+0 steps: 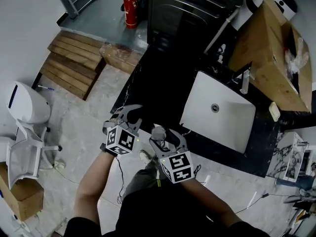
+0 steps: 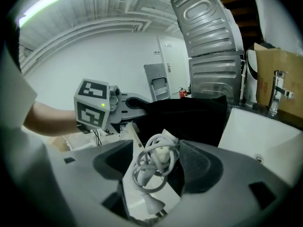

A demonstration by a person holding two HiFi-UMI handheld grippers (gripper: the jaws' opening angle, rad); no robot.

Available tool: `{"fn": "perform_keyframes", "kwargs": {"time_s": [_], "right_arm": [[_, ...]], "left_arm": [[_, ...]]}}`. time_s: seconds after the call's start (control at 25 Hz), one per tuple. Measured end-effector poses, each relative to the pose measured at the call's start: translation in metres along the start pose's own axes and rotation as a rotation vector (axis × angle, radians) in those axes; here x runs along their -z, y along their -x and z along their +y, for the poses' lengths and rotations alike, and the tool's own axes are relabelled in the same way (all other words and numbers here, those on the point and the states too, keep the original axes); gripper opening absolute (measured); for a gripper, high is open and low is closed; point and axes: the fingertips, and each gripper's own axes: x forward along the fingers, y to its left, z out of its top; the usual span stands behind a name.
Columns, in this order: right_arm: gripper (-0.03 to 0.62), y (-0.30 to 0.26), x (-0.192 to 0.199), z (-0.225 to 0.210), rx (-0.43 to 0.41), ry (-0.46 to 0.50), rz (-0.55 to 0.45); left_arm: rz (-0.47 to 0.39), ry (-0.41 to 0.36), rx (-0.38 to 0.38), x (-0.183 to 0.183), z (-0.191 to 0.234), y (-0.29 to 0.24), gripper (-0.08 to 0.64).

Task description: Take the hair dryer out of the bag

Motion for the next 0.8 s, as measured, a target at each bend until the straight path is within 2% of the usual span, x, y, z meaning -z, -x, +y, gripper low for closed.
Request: {"fn": "perform_keyframes", "kwargs": {"time_s": [0.32,0.6,0.8], "right_arm": [[0.313,-0.013,0.003,-0.004,0.058,-0.022,0.016],[0.334,-0.032,-0.003,-0.008,0.123,-0.007,0.017],[0.344,-0.044,-0.007,-0.012,0.160,0.002,0.020]], "left_arm": [[-0.075,0.074,0.004,-0.030,0.011,-0.002,0.025],[-0.114,0.159,0.002,-0.032,0.010,0.006,0.023],[-0.133,0.177,-0.010,-0.035,0.015,0.014,0.023]]}}
